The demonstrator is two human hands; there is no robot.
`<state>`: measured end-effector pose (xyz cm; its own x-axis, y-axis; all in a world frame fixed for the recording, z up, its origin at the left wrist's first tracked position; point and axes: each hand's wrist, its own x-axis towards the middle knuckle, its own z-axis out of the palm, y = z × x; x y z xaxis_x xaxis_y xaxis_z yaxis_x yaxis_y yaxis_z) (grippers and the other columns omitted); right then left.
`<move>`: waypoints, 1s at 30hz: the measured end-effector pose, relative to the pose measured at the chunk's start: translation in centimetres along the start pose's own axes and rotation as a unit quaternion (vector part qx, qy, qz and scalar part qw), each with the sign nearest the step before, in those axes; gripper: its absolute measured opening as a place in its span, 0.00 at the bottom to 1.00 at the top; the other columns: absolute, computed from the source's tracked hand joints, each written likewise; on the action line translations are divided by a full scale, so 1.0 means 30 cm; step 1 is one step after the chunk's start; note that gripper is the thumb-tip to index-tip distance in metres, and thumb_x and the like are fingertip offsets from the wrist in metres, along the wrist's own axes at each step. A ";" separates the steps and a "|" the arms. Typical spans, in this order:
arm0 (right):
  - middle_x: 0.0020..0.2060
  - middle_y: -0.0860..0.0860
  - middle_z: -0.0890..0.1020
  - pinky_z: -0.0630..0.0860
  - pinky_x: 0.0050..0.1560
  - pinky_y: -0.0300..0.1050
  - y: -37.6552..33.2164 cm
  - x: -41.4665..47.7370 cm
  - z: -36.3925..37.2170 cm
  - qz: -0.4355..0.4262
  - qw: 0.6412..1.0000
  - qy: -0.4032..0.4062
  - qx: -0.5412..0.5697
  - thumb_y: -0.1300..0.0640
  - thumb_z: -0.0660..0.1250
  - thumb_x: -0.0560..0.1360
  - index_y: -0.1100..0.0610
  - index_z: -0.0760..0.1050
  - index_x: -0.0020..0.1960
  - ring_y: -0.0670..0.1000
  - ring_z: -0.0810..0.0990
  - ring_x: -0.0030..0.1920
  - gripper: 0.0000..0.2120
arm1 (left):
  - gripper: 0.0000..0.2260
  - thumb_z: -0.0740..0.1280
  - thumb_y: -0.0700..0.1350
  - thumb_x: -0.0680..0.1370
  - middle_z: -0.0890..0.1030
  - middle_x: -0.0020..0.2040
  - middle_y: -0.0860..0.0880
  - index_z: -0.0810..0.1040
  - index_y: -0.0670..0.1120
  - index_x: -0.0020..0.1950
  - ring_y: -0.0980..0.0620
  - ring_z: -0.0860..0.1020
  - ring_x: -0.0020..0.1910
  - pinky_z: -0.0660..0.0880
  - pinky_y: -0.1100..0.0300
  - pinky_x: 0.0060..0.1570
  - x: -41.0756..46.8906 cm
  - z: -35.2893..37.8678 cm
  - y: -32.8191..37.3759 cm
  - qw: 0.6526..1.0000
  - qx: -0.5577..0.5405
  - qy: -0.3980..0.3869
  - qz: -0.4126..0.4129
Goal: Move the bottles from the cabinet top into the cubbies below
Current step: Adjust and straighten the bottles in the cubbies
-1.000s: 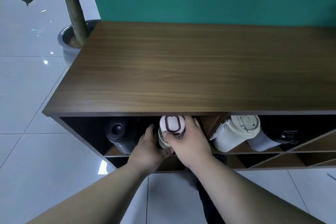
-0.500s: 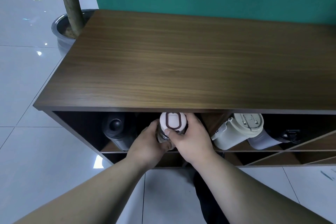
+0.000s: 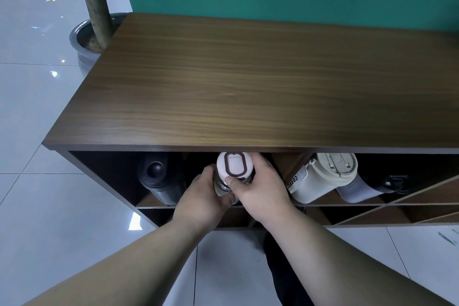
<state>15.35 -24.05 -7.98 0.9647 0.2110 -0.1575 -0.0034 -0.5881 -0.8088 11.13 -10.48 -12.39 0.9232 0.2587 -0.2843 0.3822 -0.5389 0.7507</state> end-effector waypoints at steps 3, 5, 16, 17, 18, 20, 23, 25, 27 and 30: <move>0.55 0.42 0.81 0.78 0.58 0.50 -0.007 -0.005 -0.005 0.002 1.000 -0.003 0.001 0.47 0.73 0.66 0.43 0.75 0.59 0.45 0.80 0.57 0.23 | 0.22 0.74 0.60 0.67 0.82 0.56 0.58 0.68 0.64 0.57 0.59 0.82 0.53 0.79 0.57 0.51 0.002 -0.001 0.002 1.000 -0.002 -0.006 -0.007; 0.56 0.40 0.79 0.77 0.59 0.49 -0.018 -0.013 -0.009 -0.004 1.000 -0.003 -0.006 0.47 0.73 0.65 0.42 0.74 0.60 0.44 0.78 0.59 0.24 | 0.26 0.71 0.63 0.64 0.82 0.58 0.58 0.68 0.63 0.59 0.58 0.81 0.55 0.79 0.55 0.54 -0.007 -0.012 0.015 1.000 -0.004 -0.011 -0.022; 0.71 0.41 0.70 0.59 0.77 0.48 -0.133 -0.169 0.013 -0.188 0.973 -0.015 -0.136 0.40 0.63 0.68 0.48 0.68 0.74 0.44 0.60 0.75 0.35 | 0.16 0.61 0.60 0.70 0.82 0.45 0.55 0.77 0.54 0.52 0.52 0.79 0.44 0.71 0.63 0.37 -0.139 -0.118 -0.046 0.988 0.088 -0.124 -0.037; 0.74 0.40 0.66 0.53 0.78 0.43 -0.151 -0.179 0.031 -0.198 0.970 -0.046 -0.137 0.40 0.62 0.69 0.47 0.66 0.77 0.40 0.55 0.77 0.36 | 0.16 0.58 0.60 0.68 0.82 0.44 0.54 0.76 0.54 0.48 0.51 0.80 0.44 0.72 0.61 0.38 -0.140 -0.130 -0.081 0.984 0.108 -0.135 -0.040; 0.76 0.37 0.62 0.47 0.77 0.36 -0.169 -0.186 0.051 -0.199 0.968 -0.078 -0.130 0.39 0.62 0.70 0.46 0.63 0.78 0.37 0.51 0.78 0.37 | 0.16 0.56 0.60 0.67 0.82 0.44 0.54 0.75 0.54 0.46 0.50 0.81 0.45 0.75 0.59 0.39 -0.142 -0.145 -0.112 0.982 0.117 -0.140 -0.045; 0.77 0.35 0.57 0.43 0.73 0.29 -0.205 -0.177 0.094 -0.183 0.970 -0.119 -0.104 0.41 0.64 0.72 0.46 0.57 0.80 0.34 0.48 0.78 0.39 | 0.17 0.60 0.61 0.68 0.82 0.49 0.54 0.77 0.54 0.50 0.50 0.81 0.47 0.80 0.53 0.44 -0.150 -0.183 -0.160 0.987 0.088 -0.104 -0.081; 0.79 0.40 0.56 0.43 0.71 0.29 -0.253 -0.137 0.163 -0.150 0.977 -0.121 -0.096 0.46 0.70 0.73 0.47 0.52 0.81 0.39 0.50 0.79 0.43 | 0.21 0.70 0.58 0.71 0.78 0.53 0.50 0.69 0.50 0.58 0.46 0.79 0.48 0.73 0.55 0.40 -0.160 -0.261 -0.174 0.985 0.025 0.025 -0.172; 0.77 0.43 0.62 0.47 0.70 0.28 -0.267 -0.102 0.212 -0.137 0.982 -0.093 -0.092 0.49 0.73 0.71 0.47 0.56 0.79 0.43 0.56 0.77 0.42 | 0.25 0.73 0.57 0.71 0.79 0.54 0.49 0.66 0.48 0.59 0.46 0.79 0.48 0.72 0.56 0.37 -0.148 -0.294 -0.194 0.981 -0.004 0.071 -0.179; 0.73 0.46 0.68 0.56 0.73 0.36 -0.272 -0.068 0.254 -0.099 0.990 -0.078 -0.067 0.49 0.75 0.68 0.49 0.62 0.76 0.48 0.62 0.75 0.40 | 0.28 0.77 0.56 0.69 0.80 0.57 0.51 0.67 0.50 0.60 0.48 0.80 0.51 0.75 0.59 0.39 -0.126 -0.311 -0.207 0.984 -0.044 0.080 -0.154; 0.70 0.47 0.71 0.66 0.71 0.46 -0.273 -0.035 0.296 -0.051 0.993 -0.092 -0.058 0.49 0.76 0.65 0.49 0.65 0.72 0.50 0.68 0.72 0.39 | 0.29 0.78 0.55 0.67 0.81 0.60 0.54 0.69 0.53 0.63 0.50 0.82 0.55 0.80 0.52 0.50 -0.103 -0.324 -0.218 0.989 -0.074 0.069 -0.110</move>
<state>12.03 -12.53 -6.20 0.8945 0.4058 -0.1876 0.1317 -0.6402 -0.7568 5.39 0.05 -10.62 0.7996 0.4695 -0.3744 0.5543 -0.3373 0.7609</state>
